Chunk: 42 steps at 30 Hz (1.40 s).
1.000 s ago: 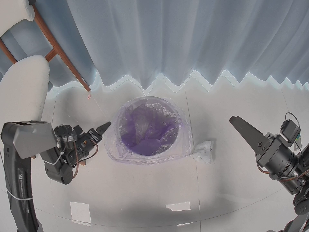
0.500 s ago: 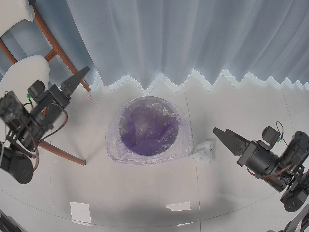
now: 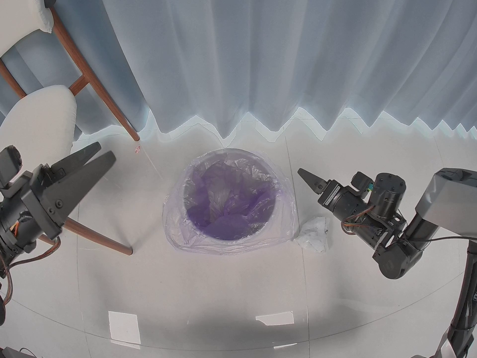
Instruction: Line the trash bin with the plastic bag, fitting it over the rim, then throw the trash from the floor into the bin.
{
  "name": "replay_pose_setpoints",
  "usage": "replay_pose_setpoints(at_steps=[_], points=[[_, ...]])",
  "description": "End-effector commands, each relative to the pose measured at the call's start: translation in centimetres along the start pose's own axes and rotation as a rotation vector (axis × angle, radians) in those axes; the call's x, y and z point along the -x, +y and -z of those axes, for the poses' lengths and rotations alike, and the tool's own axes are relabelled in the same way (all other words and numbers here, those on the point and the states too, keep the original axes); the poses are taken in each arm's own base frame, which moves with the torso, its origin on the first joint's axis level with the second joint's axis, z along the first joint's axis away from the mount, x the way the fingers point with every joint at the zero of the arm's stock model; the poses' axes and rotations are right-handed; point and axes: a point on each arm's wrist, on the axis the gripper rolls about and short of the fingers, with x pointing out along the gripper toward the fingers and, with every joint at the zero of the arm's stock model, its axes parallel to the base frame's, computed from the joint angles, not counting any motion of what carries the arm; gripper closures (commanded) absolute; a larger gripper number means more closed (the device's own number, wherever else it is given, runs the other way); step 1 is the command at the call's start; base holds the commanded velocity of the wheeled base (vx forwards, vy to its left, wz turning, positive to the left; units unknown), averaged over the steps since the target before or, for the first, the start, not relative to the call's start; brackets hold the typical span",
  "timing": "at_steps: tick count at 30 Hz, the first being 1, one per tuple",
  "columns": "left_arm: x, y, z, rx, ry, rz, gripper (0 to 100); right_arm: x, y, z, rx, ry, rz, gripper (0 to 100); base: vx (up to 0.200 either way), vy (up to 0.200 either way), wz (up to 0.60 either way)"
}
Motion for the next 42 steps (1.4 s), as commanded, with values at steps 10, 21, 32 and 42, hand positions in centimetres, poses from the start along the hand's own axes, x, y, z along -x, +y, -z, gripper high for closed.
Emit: replay_pose_setpoints(at_steps=[10, 21, 32, 42], points=[[0.9, -0.8, -4.1, 0.282, -0.096, 0.039, 0, -5.1, -4.5, 2.6, -0.085, 0.102, 0.104, 0, 0.0, -0.1, 0.0], [1.6, -1.4, -4.8, 0.256, -0.108, 0.068, 0, -6.5, -2.8, 4.0, -0.08, 0.143, 0.011, 0, 0.0, -0.073, 0.0], [1.8, -1.5, -4.7, 0.255, -0.105, 0.072, 0, -6.8, -2.2, 4.5, -0.079, 0.154, -0.029, 0, 0.0, 0.0, 0.0], [2.0, -1.8, -4.8, 0.253, -0.105, 0.084, 0, -7.7, -1.5, 4.6, -0.067, 0.138, -0.102, 0, 0.0, 0.0, 0.0]])
